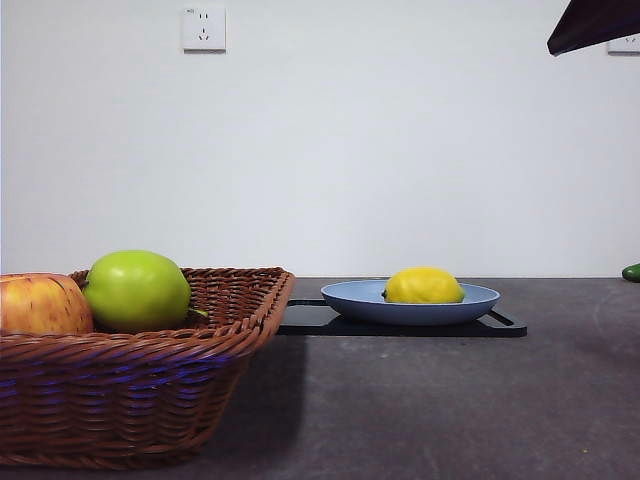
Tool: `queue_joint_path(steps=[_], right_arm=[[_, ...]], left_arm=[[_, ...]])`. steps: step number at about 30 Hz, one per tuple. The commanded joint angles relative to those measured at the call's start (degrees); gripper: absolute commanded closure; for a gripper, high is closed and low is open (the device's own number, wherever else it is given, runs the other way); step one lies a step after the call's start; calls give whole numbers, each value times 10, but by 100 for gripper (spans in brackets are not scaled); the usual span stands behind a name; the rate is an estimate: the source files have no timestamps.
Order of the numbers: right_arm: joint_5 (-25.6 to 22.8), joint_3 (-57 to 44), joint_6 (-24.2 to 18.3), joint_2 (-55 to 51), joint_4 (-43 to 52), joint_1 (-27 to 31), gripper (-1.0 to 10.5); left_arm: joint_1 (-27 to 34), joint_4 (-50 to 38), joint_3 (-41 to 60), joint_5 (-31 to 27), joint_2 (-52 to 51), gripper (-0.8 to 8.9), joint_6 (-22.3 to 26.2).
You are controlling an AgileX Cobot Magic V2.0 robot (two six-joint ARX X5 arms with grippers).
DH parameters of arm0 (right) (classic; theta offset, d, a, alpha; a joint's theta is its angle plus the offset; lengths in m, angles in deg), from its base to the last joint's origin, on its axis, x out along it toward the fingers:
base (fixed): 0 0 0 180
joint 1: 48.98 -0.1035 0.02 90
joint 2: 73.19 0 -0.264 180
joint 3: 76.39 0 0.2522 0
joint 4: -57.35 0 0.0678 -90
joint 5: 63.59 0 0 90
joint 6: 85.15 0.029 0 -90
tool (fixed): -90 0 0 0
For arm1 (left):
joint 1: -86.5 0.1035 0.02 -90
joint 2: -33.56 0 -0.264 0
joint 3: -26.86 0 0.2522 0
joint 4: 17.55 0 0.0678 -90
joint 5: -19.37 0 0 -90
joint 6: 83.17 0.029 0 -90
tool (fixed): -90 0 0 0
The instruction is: Take the lemon from the basket,put the lemon in the plate,hand out the plate
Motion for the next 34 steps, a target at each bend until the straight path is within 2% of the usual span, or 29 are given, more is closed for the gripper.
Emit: queue_joint_path(steps=[1, 8, 14, 22, 34], right_arm=[[-2, 7, 6, 0, 5, -3, 943], [-2, 7, 6, -1, 5, -3, 943], [-2, 7, 6, -1, 5, -3, 943], [-2, 7, 6, -1, 5, -3, 943], [-2, 7, 6, -1, 5, -3, 943]], left_arm=[[3, -42, 35, 5, -2, 805, -9], [3, -131, 137, 36, -2, 805, -14], [4, -193, 213, 48, -2, 805, -45], [7, -215, 254, 47, -2, 805, -55], [26, -223, 255, 45, -2, 805, -55]])
